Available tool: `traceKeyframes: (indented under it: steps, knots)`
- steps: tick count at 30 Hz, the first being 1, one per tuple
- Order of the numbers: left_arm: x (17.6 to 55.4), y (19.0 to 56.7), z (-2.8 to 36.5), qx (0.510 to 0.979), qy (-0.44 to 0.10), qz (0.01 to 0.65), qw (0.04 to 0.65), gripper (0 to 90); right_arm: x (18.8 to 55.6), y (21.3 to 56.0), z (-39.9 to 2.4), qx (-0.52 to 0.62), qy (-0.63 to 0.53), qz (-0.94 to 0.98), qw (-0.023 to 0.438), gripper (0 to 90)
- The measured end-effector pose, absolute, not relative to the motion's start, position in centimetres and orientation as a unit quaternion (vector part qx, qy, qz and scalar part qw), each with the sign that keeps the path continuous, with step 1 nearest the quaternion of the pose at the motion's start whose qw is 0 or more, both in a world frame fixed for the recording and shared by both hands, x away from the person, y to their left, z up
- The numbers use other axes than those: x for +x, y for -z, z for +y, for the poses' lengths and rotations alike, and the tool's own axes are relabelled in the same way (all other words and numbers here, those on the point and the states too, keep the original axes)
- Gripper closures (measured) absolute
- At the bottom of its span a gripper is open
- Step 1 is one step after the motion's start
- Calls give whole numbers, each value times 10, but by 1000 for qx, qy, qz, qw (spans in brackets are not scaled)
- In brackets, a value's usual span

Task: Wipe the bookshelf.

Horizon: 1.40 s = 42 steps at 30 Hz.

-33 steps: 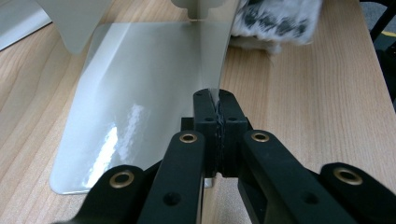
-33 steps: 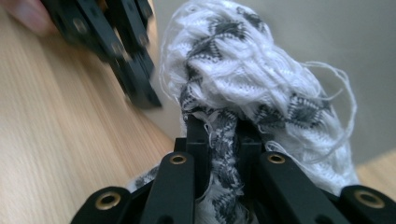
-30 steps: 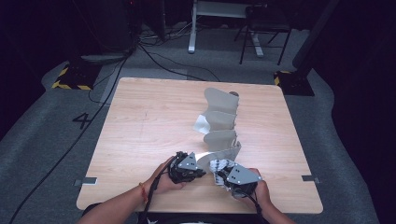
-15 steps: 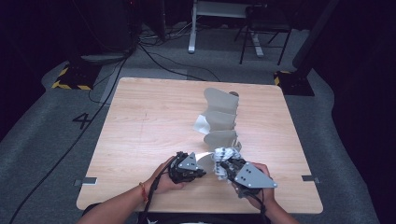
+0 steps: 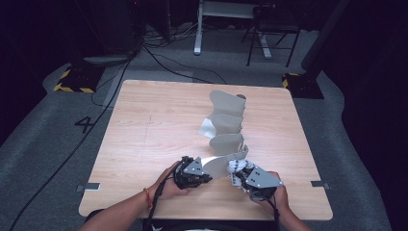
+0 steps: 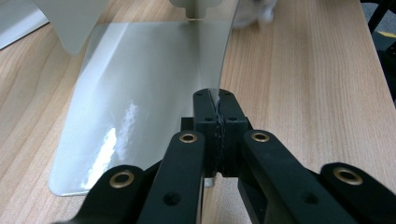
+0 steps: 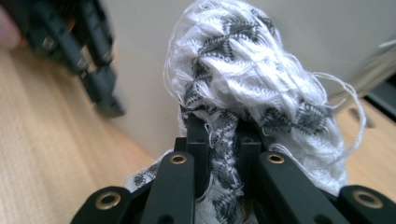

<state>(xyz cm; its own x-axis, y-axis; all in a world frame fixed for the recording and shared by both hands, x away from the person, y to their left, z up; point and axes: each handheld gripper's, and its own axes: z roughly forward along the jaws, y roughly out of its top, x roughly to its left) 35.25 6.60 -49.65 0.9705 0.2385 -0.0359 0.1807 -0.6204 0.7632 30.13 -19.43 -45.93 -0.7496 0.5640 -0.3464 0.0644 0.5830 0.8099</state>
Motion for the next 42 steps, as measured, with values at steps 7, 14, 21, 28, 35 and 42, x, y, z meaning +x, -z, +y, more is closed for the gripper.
traceKeyframes:
  steps: [7, 14, 21, 28, 35, 42]
  knots:
    - [353, 497, 66, 898, -33, 119, 423, 891, 300, 476, -164, 146, -404, 860, 276, 813]
    - [353, 498, 66, 897, -34, 120, 424, 891, 289, 449, -148, 110, -450, 830, 310, 812]
    - [354, 498, 67, 898, -34, 119, 423, 891, 290, 420, -180, 147, -485, 791, 344, 813]
    - [354, 498, 67, 899, -34, 117, 422, 890, 300, 433, -215, 193, -459, 798, 339, 813]
    - [354, 498, 67, 898, -34, 121, 422, 889, 311, 460, -210, 198, -410, 839, 297, 813]
    - [356, 499, 68, 897, -32, 123, 423, 885, 317, 488, -184, 171, -373, 875, 257, 812]
